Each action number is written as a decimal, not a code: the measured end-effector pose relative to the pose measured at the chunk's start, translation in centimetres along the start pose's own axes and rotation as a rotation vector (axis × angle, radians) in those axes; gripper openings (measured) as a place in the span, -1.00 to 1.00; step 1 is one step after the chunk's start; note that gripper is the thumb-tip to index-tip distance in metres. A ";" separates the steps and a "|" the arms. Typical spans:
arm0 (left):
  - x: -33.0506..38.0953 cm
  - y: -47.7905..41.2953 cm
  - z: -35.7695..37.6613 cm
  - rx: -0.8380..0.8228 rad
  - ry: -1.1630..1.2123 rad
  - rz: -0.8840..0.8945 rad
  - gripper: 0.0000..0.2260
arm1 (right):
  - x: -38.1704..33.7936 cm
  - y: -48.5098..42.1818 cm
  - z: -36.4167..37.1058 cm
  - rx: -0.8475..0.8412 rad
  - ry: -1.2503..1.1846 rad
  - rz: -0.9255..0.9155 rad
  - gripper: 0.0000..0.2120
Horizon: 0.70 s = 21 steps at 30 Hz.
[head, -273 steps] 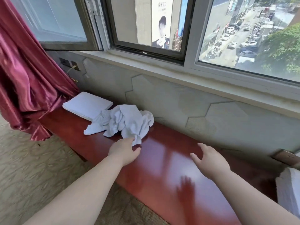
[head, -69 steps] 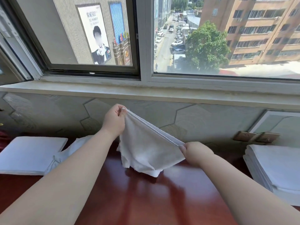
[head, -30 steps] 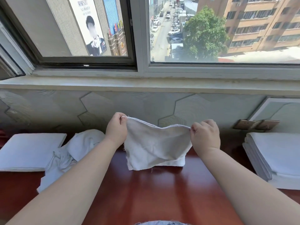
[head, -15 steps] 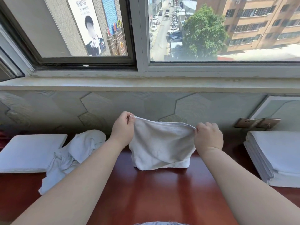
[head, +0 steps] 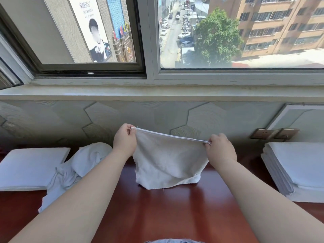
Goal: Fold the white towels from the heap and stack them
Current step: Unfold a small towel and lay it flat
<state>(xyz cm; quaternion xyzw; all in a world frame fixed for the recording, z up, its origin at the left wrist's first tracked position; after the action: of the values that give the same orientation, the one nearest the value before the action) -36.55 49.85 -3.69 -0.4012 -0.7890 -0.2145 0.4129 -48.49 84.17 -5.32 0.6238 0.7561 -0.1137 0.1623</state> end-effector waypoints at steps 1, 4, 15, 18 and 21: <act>0.1 -0.1 -0.2 0.015 0.003 -0.006 -0.87 | 0.2 -0.3 0.0 -0.053 -0.052 0.030 -0.83; 1.0 -0.4 -1.2 0.094 0.011 -0.005 -0.85 | 0.6 -0.8 -1.0 -0.092 -0.407 0.049 -0.81; 4.8 -1.3 -1.2 -0.031 0.004 -0.004 -0.82 | -4.6 -1.6 -4.4 -0.036 -0.732 0.003 -0.87; 4.7 -0.5 -0.6 -0.021 0.118 -0.028 -0.86 | -5.5 -1.2 -3.7 -0.071 -0.811 0.014 -0.96; 4.8 0.3 0.1 -0.066 0.174 0.025 -0.94 | -6.2 -0.7 -3.6 -0.103 -0.803 -0.059 -0.91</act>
<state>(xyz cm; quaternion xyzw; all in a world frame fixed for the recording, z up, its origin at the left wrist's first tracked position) -37.99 52.33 0.20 -0.4044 -0.7376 -0.2691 0.4690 -48.50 79.76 0.39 0.4989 0.6547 -0.3148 0.4726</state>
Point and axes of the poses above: each hand's wrist, its own y-axis away from the middle knuckle, its own z-axis out of the palm, x = y × z, the point moved 5 cm from there along -y, towards the middle knuckle, and after that the axes turned 8 degrees about -x, right-handed, at the moved point
